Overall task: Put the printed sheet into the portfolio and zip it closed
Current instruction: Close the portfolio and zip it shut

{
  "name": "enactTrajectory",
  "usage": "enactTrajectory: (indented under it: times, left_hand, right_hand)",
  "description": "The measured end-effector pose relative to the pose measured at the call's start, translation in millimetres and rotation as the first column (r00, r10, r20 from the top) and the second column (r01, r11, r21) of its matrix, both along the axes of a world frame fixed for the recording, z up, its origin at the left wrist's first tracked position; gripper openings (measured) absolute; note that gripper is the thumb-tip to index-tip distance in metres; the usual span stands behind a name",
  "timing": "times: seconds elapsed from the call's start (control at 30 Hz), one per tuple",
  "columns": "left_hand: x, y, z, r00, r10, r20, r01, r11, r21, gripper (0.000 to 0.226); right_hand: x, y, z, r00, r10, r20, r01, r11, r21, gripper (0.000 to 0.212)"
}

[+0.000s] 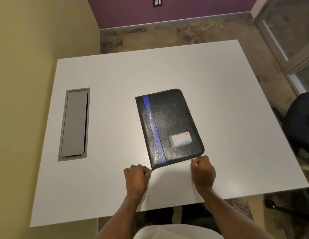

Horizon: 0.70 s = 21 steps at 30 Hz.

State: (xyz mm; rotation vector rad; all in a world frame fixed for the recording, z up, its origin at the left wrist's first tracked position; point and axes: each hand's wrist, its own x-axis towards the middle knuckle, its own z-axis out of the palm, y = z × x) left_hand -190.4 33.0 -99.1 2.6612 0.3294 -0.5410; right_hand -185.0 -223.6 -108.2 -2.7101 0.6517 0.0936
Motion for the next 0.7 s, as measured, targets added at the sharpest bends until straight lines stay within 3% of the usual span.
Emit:
enactTrajectory:
  times: [0.1, 0.2, 0.27, 0.37, 0.47, 0.57, 0.7]
  left_hand:
    - [2, 2, 1, 1.000, -0.010, -0.021, 0.011, 0.999, 0.031, 0.024]
    - [2, 0, 6, 1.000, -0.002, -0.021, 0.002, 0.999, 0.038, 0.021]
    - [1, -4, 10, 0.993, -0.047, 0.104, 0.043, 0.998, 0.047, 0.002]
    - [12, -39, 20, 0.930, -0.268, 0.251, 0.270, 0.963, 0.027, 0.067]
    - [45, -104, 20, 0.793, -0.584, 0.177, 0.582, 0.810, 0.064, 0.102]
    - [80, -163, 15, 0.696, -0.712, 0.089, 0.710, 0.702, 0.055, 0.114]
    - [116, -198, 4, 0.611, -0.792, 0.018, 0.783, 0.607, 0.133, 0.113]
  right_hand:
    - [14, -34, 1, 0.988, -0.143, -0.051, 0.147, 0.986, 0.076, 0.008]
    - [27, -57, 1, 0.999, -0.014, -0.041, 0.015, 0.999, 0.033, 0.010]
    - [33, -65, 0, 0.999, 0.047, -0.025, -0.045, 0.996, 0.075, 0.011]
    - [36, -73, 0, 0.995, 0.089, -0.040, -0.078, 0.973, 0.219, 0.013]
    - [42, -83, 2, 0.990, 0.128, -0.062, -0.105, 0.951, 0.290, 0.015]
    - [44, -91, 2, 0.974, 0.213, -0.079, -0.182, 0.941, 0.286, 0.016]
    - [48, -99, -2, 0.954, 0.277, -0.114, -0.232, 0.925, 0.301, 0.017]
